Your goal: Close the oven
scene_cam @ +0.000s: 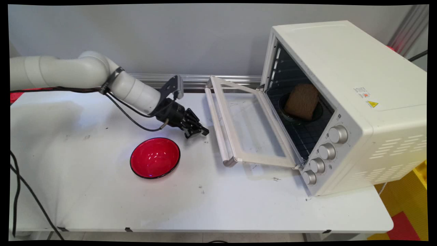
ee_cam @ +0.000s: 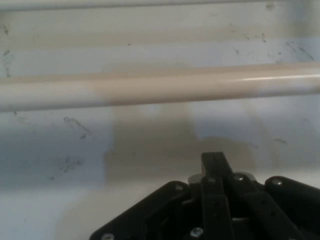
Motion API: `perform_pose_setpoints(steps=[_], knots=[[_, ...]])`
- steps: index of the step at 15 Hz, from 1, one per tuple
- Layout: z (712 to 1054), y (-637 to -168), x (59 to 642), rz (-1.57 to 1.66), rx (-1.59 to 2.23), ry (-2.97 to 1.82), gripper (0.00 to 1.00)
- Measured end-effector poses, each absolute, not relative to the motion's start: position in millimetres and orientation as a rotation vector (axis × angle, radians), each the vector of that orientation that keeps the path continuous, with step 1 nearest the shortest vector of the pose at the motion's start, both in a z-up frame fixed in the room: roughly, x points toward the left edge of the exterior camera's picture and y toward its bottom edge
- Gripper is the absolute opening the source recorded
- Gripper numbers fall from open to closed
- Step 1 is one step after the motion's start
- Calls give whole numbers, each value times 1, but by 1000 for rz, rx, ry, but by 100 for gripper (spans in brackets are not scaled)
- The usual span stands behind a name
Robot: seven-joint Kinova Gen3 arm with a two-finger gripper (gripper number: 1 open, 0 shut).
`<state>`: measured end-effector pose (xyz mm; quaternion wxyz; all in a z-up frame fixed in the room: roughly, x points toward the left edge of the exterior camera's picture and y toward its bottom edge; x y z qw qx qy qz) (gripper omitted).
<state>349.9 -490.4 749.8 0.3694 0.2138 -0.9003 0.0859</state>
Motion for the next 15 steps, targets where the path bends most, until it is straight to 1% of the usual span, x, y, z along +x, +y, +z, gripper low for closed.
perform_pose_setpoints(steps=[3, 7, 15], knots=[[742, -497, 341, 219, 542, -2291, 0], [741, -503, 331, 217, 532, -2256, 0], [757, -513, 315, 206, 504, -2188, 0]])
